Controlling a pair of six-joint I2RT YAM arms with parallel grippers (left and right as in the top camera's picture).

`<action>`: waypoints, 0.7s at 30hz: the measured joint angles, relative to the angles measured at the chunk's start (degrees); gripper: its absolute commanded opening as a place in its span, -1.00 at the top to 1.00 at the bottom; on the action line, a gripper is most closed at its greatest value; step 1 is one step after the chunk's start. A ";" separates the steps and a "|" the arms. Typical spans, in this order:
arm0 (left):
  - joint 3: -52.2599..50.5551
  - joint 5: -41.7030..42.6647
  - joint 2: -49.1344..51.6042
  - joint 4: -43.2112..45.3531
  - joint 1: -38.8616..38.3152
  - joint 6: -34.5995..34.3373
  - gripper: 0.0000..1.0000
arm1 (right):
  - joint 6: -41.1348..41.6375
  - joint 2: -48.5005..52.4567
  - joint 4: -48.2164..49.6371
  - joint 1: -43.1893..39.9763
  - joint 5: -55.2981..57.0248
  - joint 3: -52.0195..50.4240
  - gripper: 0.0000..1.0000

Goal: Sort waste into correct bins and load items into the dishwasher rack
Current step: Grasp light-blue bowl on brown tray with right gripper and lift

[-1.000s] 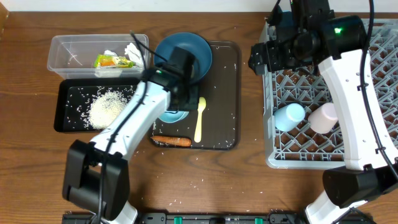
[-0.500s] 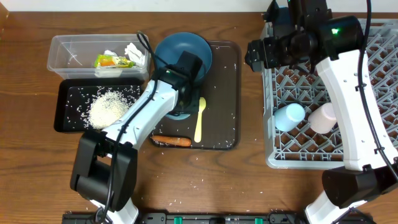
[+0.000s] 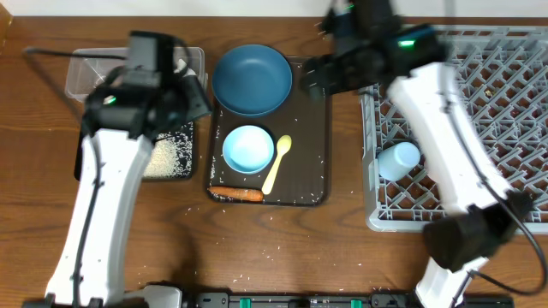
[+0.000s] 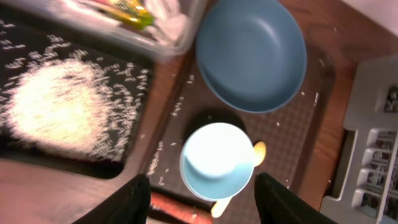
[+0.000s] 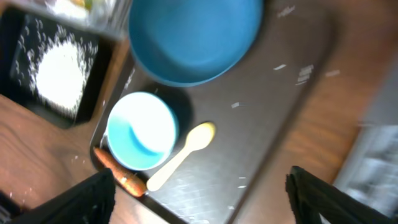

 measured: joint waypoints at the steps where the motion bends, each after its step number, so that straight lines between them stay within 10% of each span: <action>1: 0.02 0.02 -0.63 -0.94 0.90 0.00 -0.13 | 0.72 1.20 0.13 1.18 0.35 -0.02 -0.54; 21: -1.60 -0.96 0.24 -3.26 3.48 0.04 -0.31 | 8.61 20.61 1.99 11.28 4.70 -1.16 0.14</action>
